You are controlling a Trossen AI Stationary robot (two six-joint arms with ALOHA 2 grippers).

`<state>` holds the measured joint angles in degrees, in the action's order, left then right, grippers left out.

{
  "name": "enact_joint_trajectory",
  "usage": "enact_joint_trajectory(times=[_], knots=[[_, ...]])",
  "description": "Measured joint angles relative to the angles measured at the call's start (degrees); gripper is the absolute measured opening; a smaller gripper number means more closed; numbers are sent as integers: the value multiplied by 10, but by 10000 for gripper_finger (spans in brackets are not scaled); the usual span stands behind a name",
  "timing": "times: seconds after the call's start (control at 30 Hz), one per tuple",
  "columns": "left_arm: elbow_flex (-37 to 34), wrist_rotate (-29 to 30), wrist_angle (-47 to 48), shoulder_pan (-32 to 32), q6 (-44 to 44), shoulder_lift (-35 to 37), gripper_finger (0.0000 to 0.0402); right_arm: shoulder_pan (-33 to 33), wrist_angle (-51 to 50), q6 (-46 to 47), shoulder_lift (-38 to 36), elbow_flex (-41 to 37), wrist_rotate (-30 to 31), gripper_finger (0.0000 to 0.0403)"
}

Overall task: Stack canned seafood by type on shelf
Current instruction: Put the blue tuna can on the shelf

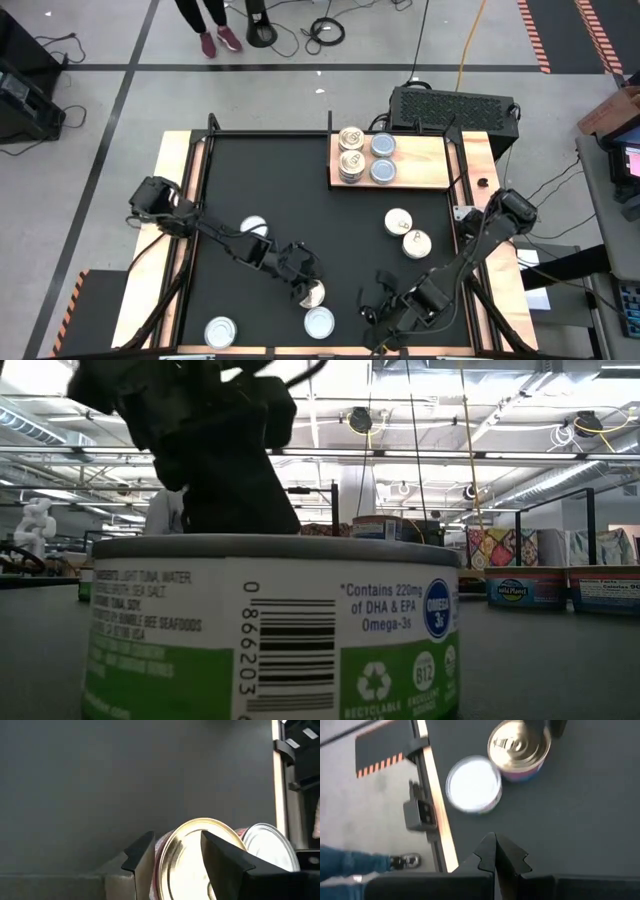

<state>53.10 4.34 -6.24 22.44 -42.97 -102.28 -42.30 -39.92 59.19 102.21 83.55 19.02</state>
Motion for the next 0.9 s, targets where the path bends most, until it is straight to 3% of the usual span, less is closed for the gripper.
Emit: enact_joint_trajectory(times=[0.13,0.47,0.9], knots=[[0,-40,-3,-5,4,-12,160,-11,-14,1,0,0,0,0],[1,-67,-58,-5,28,-43,151,-28,-37,23,-1,0,1,0],[3,-65,-39,-13,-7,-40,7,-29,-63,61,-1,0,-19,0]])
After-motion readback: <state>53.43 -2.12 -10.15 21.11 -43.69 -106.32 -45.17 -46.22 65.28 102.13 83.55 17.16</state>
